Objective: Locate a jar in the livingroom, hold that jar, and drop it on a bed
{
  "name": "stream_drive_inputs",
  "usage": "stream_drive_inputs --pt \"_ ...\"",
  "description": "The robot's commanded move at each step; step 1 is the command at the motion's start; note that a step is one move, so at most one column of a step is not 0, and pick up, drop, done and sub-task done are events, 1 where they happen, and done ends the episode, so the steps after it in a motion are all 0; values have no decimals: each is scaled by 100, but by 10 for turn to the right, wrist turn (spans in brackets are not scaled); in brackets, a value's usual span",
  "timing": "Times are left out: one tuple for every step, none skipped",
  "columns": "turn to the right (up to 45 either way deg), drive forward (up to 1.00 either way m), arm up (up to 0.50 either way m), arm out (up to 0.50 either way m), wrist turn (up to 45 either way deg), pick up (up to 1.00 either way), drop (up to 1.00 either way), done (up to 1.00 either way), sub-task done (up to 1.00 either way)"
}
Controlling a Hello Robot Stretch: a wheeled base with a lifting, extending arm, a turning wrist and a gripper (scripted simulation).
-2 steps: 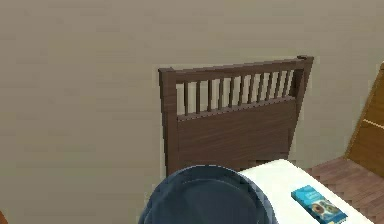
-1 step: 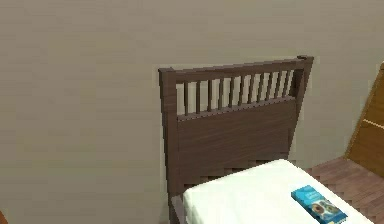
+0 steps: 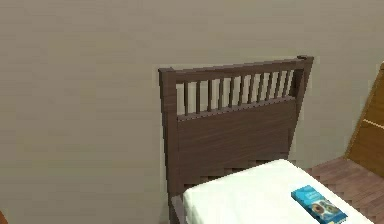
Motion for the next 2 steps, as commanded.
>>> stream_drive_inputs --pt "0 0 -32 0 0 0 0 0 0" --pt "0 0 -32 0 0 0 0 0 0"
